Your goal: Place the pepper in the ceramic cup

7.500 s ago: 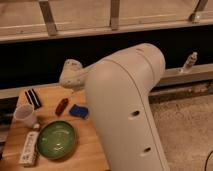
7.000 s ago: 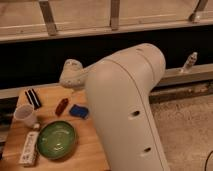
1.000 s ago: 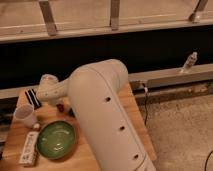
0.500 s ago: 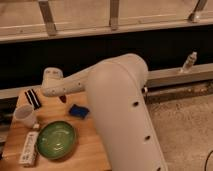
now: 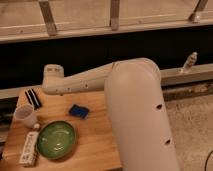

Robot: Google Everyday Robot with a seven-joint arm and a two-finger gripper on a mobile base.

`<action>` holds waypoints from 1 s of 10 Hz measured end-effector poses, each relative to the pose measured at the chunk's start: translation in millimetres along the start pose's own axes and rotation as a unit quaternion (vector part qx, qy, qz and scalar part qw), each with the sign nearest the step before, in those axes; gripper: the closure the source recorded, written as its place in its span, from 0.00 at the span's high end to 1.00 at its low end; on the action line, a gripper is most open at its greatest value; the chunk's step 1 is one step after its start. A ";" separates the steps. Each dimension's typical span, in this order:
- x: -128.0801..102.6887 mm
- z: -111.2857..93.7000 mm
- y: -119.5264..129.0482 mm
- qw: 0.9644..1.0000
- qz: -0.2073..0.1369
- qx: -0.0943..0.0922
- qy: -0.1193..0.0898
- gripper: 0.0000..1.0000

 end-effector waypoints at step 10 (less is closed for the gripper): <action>-29.8 -23.4 103.6 0.987 -0.136 -0.090 0.005 0.00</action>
